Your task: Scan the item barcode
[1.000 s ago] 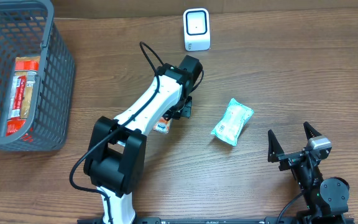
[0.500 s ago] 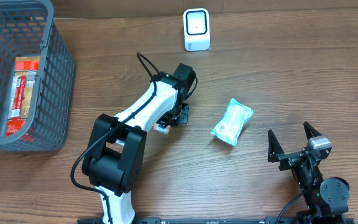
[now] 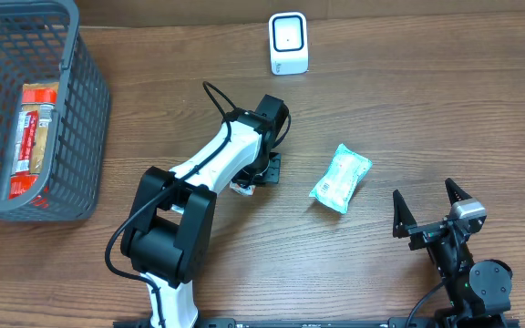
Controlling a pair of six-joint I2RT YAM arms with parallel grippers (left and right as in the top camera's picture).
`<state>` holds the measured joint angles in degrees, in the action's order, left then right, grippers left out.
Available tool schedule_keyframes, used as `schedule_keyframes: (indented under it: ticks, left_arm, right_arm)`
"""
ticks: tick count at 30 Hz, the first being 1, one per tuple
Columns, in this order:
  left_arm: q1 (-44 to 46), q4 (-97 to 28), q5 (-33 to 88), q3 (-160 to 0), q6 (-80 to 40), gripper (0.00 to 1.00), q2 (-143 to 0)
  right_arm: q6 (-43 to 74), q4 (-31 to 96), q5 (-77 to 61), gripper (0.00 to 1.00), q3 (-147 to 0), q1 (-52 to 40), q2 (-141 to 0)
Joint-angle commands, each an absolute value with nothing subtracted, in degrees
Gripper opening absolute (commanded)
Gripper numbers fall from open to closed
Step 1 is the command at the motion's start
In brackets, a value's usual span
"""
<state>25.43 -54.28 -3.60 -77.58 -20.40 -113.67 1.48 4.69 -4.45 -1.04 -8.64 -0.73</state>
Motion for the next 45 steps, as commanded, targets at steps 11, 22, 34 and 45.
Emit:
schedule_keyframes:
  ticks: [11, 22, 34, 45]
  left_arm:
    - [26.4, -53.2, -3.3, -77.0, -19.2, 0.04, -113.3]
    - [23.0, -57.1, -1.9, -81.0, -17.9, 0.04, -108.8]
    - [22.8, -55.1, -5.5, -78.5, -18.0, 0.04, -109.0]
    - [22.4, -54.7, -6.3, -77.0, -18.2, 0.04, -109.1]
  right_arm:
    - [1.2, 4.4, -4.2, 1.00, -0.4, -8.5, -0.2]
    - [1.2, 4.4, -4.2, 1.00, -0.4, -8.5, -0.2]
    - [1.2, 4.4, -4.2, 1.00, -0.4, -8.5, -0.2]
    - [1.2, 4.4, -4.2, 1.00, -0.4, -8.5, -0.2]
